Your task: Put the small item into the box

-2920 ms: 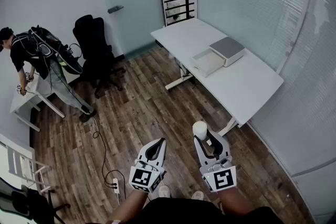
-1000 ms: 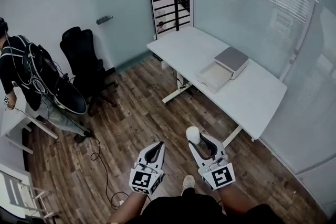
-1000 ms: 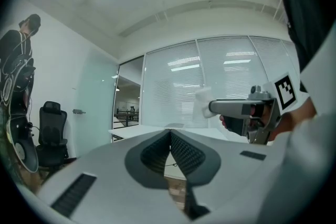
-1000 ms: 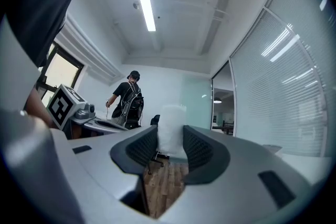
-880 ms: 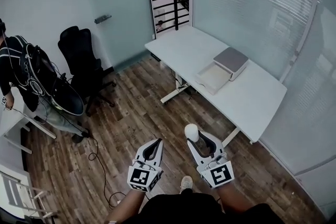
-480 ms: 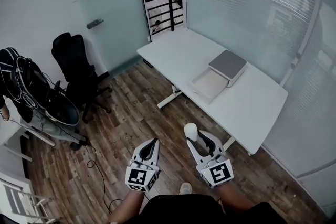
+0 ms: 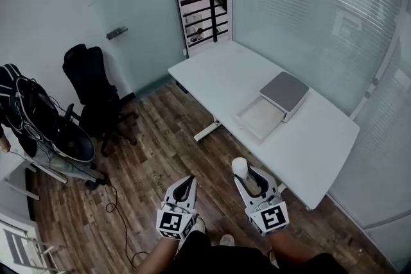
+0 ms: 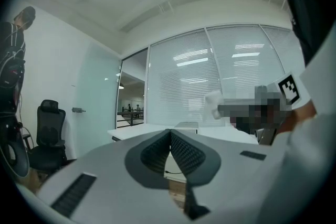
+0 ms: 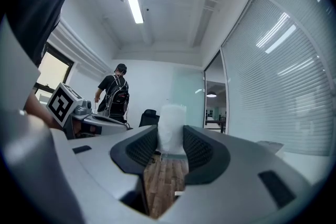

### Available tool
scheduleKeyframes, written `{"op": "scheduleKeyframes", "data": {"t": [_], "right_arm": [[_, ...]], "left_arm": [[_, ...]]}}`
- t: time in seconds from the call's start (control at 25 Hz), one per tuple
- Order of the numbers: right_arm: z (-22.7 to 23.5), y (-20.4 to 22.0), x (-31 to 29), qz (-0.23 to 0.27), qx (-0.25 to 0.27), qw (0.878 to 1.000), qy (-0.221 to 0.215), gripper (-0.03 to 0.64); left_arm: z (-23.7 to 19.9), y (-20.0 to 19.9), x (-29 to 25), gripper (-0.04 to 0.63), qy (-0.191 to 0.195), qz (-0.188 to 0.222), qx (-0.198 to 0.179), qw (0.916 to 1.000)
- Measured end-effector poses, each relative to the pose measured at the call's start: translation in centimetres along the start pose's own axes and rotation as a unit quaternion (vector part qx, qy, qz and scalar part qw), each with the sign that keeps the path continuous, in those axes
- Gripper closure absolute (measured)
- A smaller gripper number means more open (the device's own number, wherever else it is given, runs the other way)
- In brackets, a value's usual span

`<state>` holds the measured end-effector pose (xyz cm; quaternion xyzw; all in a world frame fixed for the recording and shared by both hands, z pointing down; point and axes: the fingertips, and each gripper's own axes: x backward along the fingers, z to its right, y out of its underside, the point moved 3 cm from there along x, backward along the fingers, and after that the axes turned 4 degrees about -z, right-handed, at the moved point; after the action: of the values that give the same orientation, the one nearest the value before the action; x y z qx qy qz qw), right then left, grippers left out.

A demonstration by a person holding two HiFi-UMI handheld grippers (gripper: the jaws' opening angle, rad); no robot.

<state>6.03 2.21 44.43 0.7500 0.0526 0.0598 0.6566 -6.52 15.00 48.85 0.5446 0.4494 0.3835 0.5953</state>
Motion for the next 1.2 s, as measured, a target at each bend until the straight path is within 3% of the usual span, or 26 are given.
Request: {"op": "scheduleKeyframes", "data": {"t": [0.4,0.84,1.2], "right_arm": [[2.9,1.9,-7.8,-0.022,-0.003,1.000,0.017,0.457],[6.9,3.7,-17.1,-0.047,-0.013,0.996,0.069,0.456],[9.1,4.6,-22.1,-0.057,-0.012,0.990,0.129,0.456]], "left_arm": [[-4.5,0.1,-7.5,0.583,0.045,0.003,0.017,0.9988],[-11.3,-0.9,-15.8,0.583,0.098,-0.002,0.011,0.9952],[-15.5,-1.0,-21.9,0.583,0.158,-0.008,0.000,0.9874]]}}
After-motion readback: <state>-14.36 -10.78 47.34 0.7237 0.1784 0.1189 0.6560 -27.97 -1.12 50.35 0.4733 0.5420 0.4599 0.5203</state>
